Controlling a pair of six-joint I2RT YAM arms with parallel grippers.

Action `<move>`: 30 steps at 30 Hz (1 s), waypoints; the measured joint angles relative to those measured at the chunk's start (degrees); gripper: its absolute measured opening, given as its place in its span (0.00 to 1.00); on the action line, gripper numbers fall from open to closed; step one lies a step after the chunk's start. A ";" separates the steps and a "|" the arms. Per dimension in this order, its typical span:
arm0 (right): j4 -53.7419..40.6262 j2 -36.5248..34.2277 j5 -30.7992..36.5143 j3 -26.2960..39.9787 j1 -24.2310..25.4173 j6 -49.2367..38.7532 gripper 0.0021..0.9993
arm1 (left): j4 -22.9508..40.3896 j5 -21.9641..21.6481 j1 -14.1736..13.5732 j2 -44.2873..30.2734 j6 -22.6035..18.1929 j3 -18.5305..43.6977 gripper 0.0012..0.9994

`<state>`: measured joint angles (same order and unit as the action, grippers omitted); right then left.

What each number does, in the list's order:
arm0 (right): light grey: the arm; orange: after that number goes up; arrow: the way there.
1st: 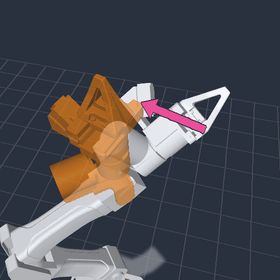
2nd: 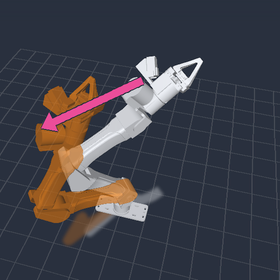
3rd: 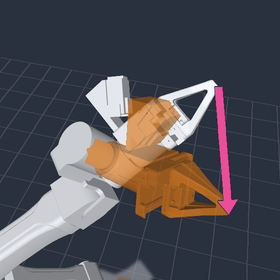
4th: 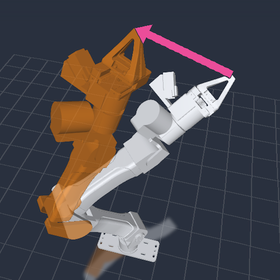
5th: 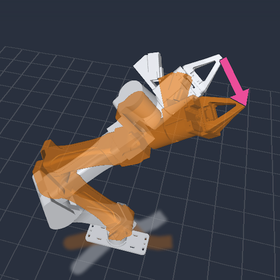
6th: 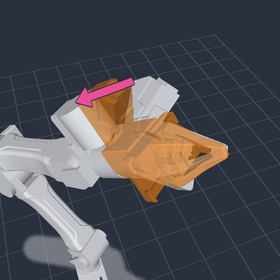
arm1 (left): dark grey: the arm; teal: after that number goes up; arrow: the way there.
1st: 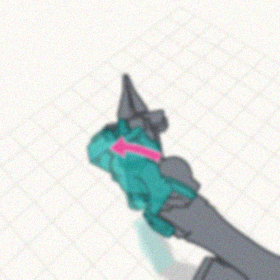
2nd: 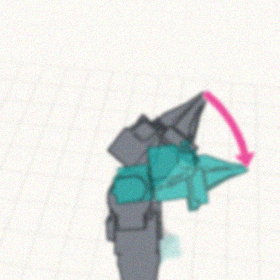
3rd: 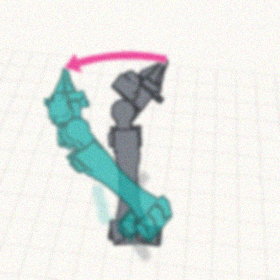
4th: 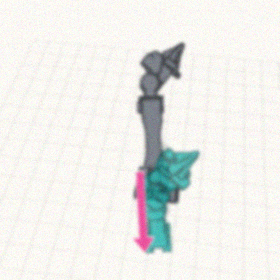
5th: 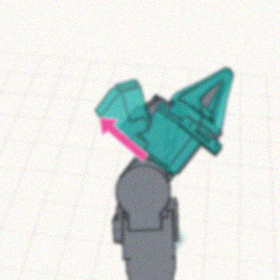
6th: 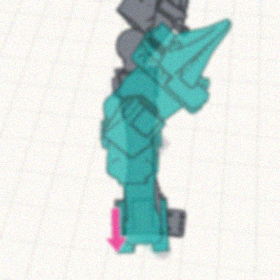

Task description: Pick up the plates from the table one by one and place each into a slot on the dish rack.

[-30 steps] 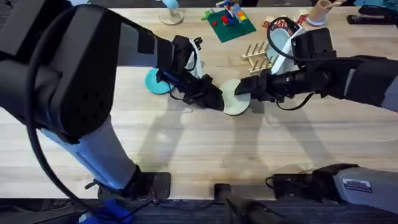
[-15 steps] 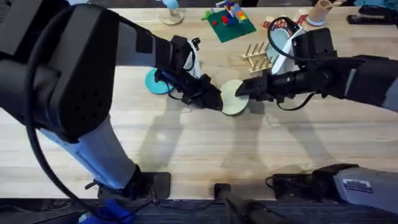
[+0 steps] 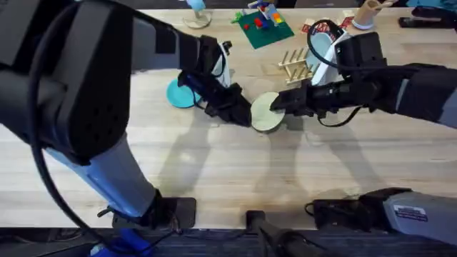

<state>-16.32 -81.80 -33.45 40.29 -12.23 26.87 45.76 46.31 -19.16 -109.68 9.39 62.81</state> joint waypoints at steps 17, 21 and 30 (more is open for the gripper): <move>0.57 -0.01 -0.44 0.10 -0.03 1.46 0.03 | 17.21 -21.28 0.02 14.12 -0.39 16.66 0.04; -0.46 -0.02 -0.44 1.40 -0.04 1.44 0.03 | 20.60 -29.88 0.02 17.46 -0.38 19.88 0.04; -0.44 3.60 -0.44 6.01 -0.04 1.40 0.03 | 21.02 -42.73 0.02 27.17 -0.19 22.71 0.57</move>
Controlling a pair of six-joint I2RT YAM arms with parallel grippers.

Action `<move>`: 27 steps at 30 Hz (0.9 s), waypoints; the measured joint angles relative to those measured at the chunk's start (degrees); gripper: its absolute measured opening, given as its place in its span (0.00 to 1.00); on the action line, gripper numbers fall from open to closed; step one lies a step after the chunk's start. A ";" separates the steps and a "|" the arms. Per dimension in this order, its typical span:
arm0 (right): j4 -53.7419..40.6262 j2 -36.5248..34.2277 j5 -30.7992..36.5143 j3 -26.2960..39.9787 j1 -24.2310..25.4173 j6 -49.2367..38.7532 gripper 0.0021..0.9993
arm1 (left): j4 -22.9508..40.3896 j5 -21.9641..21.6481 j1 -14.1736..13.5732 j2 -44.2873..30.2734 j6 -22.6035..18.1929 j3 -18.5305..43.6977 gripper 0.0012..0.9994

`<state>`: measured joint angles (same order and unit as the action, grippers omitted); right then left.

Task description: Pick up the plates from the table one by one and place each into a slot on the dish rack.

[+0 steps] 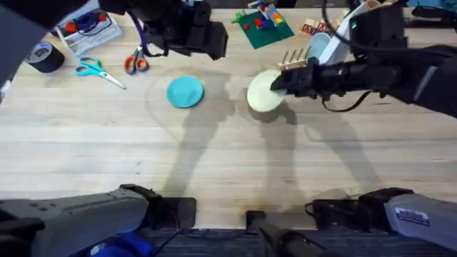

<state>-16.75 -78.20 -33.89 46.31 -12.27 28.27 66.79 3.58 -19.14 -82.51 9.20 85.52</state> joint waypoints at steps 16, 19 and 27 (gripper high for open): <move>-16.11 4.83 5.78 13.55 -0.11 -8.63 0.03 | 1.18 -2.15 0.00 -0.47 0.08 -0.01 0.98; -18.52 4.86 8.01 16.52 -0.11 -11.23 0.03 | 1.18 -2.15 0.00 -0.47 0.08 -0.02 0.98; -21.83 4.86 14.49 22.00 -0.15 -21.96 0.03 | 1.18 -2.15 0.00 -0.47 0.08 -0.02 0.98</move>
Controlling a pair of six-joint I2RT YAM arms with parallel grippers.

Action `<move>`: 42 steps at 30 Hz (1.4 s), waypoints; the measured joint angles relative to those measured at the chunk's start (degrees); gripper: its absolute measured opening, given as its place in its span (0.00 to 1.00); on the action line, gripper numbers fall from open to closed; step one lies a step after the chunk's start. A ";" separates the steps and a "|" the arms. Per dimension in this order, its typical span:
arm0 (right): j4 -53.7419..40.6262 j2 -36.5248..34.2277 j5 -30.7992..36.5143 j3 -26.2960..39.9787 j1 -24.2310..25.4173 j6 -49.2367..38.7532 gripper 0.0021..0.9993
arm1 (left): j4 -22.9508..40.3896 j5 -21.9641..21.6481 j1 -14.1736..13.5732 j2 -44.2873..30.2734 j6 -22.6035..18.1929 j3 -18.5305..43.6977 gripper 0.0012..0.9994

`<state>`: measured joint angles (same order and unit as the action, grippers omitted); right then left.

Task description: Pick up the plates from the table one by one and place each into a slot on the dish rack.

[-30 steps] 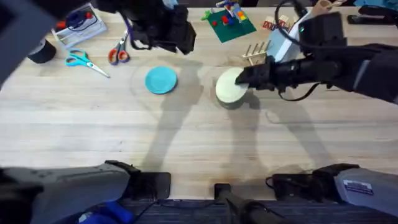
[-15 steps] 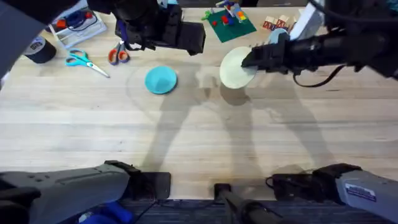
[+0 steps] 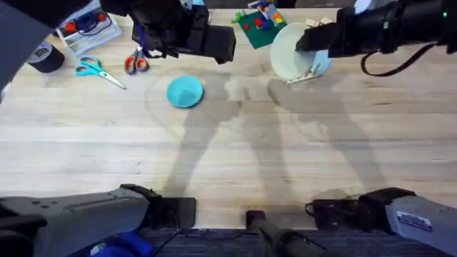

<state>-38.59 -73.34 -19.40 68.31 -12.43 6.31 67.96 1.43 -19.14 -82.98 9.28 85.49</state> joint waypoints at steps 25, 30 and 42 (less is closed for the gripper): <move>-13.78 -1.30 26.53 11.67 -0.04 -11.17 0.03 | 0.00 0.00 0.00 0.00 0.00 0.02 0.98; -13.79 -1.42 27.15 11.67 -0.04 -11.31 0.03 | 0.00 0.00 0.00 0.00 0.00 0.01 0.98; -10.93 -8.01 27.13 13.25 -0.04 -14.76 0.03 | 0.00 0.00 0.00 0.00 0.00 0.01 0.98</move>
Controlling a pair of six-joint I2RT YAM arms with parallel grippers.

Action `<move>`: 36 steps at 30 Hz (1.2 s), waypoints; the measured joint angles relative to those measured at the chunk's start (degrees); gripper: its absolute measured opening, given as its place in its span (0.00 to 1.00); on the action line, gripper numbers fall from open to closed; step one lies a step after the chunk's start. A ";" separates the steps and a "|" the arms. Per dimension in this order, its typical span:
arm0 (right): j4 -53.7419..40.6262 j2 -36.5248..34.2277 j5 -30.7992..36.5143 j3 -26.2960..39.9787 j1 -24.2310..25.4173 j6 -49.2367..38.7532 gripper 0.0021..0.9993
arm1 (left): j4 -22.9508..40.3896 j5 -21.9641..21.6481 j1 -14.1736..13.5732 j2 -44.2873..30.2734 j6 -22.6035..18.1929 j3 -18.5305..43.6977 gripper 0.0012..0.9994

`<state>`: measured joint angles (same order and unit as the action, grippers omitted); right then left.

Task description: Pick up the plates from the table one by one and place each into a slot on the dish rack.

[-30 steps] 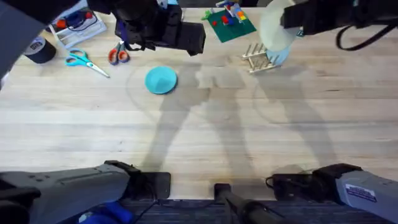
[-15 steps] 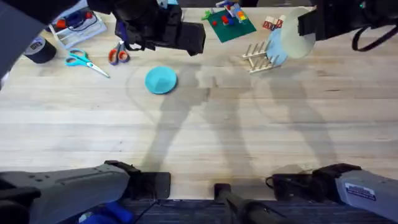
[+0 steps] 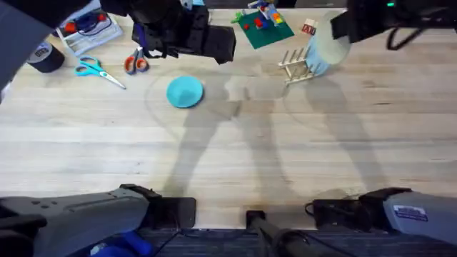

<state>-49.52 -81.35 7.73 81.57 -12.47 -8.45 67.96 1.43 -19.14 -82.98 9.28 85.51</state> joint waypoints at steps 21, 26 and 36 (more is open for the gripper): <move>8.85 -14.78 -5.64 3.16 -0.02 -3.18 0.03 | 0.00 -0.02 0.00 -0.01 0.00 0.01 0.98; 8.12 -14.83 -5.66 3.19 -0.02 -3.45 0.03 | 0.00 0.00 0.00 0.00 0.00 0.00 0.98; 6.25 -16.32 -7.16 3.27 -0.02 -3.48 0.03 | 0.00 0.00 0.00 0.00 0.00 -0.01 0.98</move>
<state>-43.27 -97.68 0.57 84.84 -12.49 -11.93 67.96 1.43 -19.14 -82.98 9.28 85.50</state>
